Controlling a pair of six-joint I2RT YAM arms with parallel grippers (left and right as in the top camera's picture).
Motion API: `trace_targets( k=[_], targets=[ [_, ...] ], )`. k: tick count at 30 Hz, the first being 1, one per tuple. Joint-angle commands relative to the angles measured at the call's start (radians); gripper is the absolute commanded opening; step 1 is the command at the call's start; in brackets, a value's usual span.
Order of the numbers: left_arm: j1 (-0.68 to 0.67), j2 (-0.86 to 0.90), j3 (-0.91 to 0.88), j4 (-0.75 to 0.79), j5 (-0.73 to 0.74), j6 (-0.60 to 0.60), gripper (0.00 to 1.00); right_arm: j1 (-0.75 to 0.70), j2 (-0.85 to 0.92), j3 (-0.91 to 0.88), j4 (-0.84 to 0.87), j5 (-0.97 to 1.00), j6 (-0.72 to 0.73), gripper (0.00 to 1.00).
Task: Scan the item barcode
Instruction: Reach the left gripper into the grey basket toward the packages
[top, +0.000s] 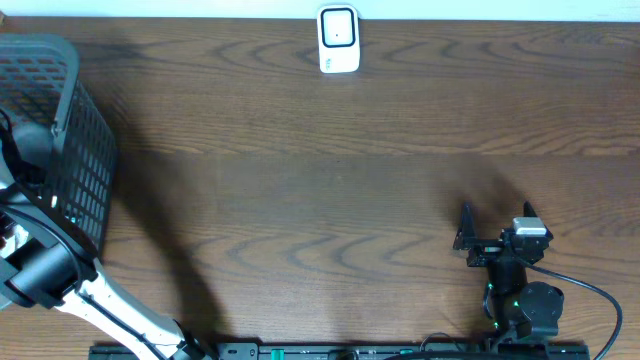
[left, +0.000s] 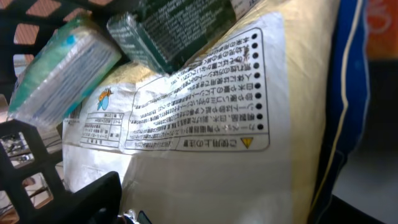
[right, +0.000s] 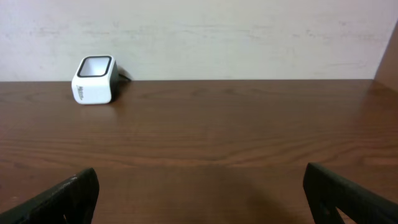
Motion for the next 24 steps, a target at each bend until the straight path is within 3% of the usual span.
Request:
trace_targets(
  k=[1, 3, 4, 6, 7, 17, 20, 24],
  targets=[
    [0.005, 0.004, -0.006, -0.034, -0.01, -0.005, 0.76, 0.002, -0.006, -0.002, -0.003, 0.008, 0.01, 0.99],
    [0.005, 0.004, -0.006, -0.05, -0.009, -0.005, 0.66, 0.002, -0.006, -0.003, -0.003, 0.008, 0.01, 0.99],
    [0.005, 0.004, -0.006, -0.064, -0.009, -0.005, 0.43, 0.002, -0.006, -0.003, -0.003, 0.008, 0.01, 0.99],
    [0.005, 0.004, -0.006, -0.076, -0.009, -0.005, 0.23, 0.002, -0.006, -0.002, -0.003, 0.008, 0.01, 0.99],
    [0.005, 0.004, -0.006, -0.079, -0.009, -0.005, 0.08, 0.002, -0.006, -0.003, -0.003, 0.008, 0.01, 0.99],
    [0.005, -0.099, 0.073, -0.128, -0.009, -0.037, 0.07, 0.002, -0.006, -0.002, -0.003, 0.008, 0.01, 0.99],
    [0.005, -0.258, 0.089, -0.092, 0.006, -0.143, 0.07, 0.002, -0.006, -0.002, -0.003, 0.008, 0.01, 0.99],
    [0.005, -0.407, 0.089, -0.005, 0.13, -0.143, 0.08, 0.002, -0.006, -0.002, -0.003, 0.008, 0.01, 0.99]
  ],
)
